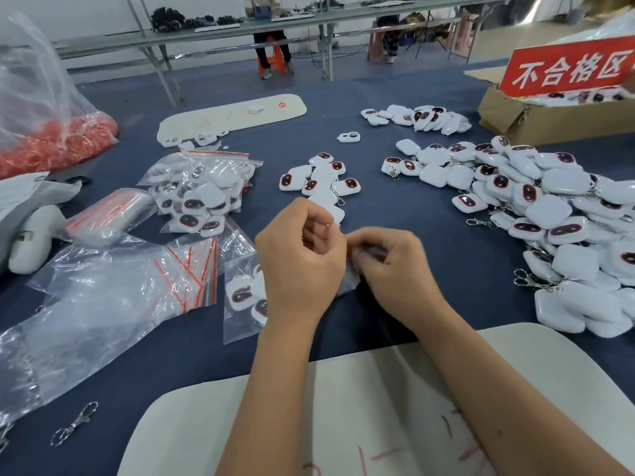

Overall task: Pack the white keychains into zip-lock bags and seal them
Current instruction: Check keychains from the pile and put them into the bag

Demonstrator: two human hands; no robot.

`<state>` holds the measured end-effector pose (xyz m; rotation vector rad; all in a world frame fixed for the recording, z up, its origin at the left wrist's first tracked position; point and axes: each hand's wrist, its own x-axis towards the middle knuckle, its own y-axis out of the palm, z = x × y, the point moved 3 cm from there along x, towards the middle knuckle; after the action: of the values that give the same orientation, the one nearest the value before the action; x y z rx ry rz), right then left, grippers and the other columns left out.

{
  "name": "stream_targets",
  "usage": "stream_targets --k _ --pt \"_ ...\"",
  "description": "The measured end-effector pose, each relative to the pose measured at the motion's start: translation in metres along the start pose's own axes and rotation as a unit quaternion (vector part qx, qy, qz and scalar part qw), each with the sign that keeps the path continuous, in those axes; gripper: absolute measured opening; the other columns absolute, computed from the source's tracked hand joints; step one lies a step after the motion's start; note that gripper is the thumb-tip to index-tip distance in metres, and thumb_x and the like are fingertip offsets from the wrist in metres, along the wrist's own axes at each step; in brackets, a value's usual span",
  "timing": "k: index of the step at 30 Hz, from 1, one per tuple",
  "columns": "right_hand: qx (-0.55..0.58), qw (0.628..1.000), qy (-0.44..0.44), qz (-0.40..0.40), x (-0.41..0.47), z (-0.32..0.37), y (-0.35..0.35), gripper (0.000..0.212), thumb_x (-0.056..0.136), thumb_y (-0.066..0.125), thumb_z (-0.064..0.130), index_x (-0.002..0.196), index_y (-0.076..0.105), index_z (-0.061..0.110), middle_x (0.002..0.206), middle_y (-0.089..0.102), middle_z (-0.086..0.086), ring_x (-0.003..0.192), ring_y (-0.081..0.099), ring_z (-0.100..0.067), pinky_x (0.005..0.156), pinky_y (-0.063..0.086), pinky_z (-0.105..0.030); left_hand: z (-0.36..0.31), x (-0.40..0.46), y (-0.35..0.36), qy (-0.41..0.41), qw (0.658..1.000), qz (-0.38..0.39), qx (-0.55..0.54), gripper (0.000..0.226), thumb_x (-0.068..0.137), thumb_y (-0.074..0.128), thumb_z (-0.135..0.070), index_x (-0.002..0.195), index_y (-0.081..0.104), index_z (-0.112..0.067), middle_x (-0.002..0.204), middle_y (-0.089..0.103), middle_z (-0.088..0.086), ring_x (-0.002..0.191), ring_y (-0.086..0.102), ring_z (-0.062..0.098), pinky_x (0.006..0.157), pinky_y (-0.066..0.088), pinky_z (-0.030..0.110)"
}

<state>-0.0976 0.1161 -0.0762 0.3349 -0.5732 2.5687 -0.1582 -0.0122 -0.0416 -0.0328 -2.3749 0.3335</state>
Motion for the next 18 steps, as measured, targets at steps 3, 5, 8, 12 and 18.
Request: stream_targets --k 3,5,8,12,18 --pt "-0.159 0.975 0.027 -0.155 0.004 -0.006 -0.018 0.03 0.092 0.058 -0.001 0.097 0.08 0.019 0.093 0.078 0.008 0.09 0.065 -0.013 0.079 0.045 -0.022 0.007 -0.005 0.012 -0.052 0.997 0.063 0.01 0.018 0.081 0.069 -0.003 0.074 0.062 -0.018 0.06 0.058 -0.005 0.057 0.056 0.017 0.055 0.047 0.024" --pt "-0.274 0.94 0.061 -0.196 0.006 -0.011 -0.032 0.023 0.093 0.062 0.006 0.108 0.076 0.017 0.105 0.076 -0.001 0.111 0.056 -0.027 0.087 0.036 -0.025 0.014 -0.011 0.023 -0.082 0.985 0.143 0.053 0.017 0.081 0.067 -0.003 0.074 0.063 -0.018 0.06 0.06 -0.005 0.059 0.056 0.015 0.061 0.052 0.032" --pt "-0.404 0.878 0.157 -0.204 0.009 -0.024 -0.054 0.037 0.091 0.069 0.022 0.128 0.067 0.02 0.132 0.061 -0.012 0.133 0.039 -0.037 0.101 0.036 -0.046 0.019 -0.021 0.033 -0.087 0.96 0.24 0.114 0.016 0.083 0.064 -0.004 0.077 0.064 -0.019 0.063 0.064 -0.008 0.062 0.06 0.01 0.068 0.054 0.032" --pt "-0.448 0.843 0.263 -0.139 0.013 -0.034 -0.069 0.052 0.096 0.059 0.038 0.146 0.053 0.022 0.16 0.034 -0.019 0.153 0.016 -0.039 0.118 0.022 -0.056 0.016 -0.023 0.036 -0.101 0.966 0.22 0.096 0.016 0.084 0.062 -0.002 0.078 0.064 -0.016 0.06 0.062 -0.01 0.055 0.061 0.001 0.054 0.043 0.012" --pt "-0.459 0.85 0.227 -0.123 0.017 -0.035 -0.072 0.044 0.101 0.059 0.037 0.142 0.059 0.021 0.146 0.046 -0.018 0.141 0.032 -0.042 0.112 0.031 -0.05 0.013 -0.026 0.04 -0.13 0.97 0.203 0.027 0.015 0.086 0.066 -0.001 0.081 0.068 -0.015 0.066 0.065 -0.008 0.059 0.061 0.002 0.05 0.043 0.008"
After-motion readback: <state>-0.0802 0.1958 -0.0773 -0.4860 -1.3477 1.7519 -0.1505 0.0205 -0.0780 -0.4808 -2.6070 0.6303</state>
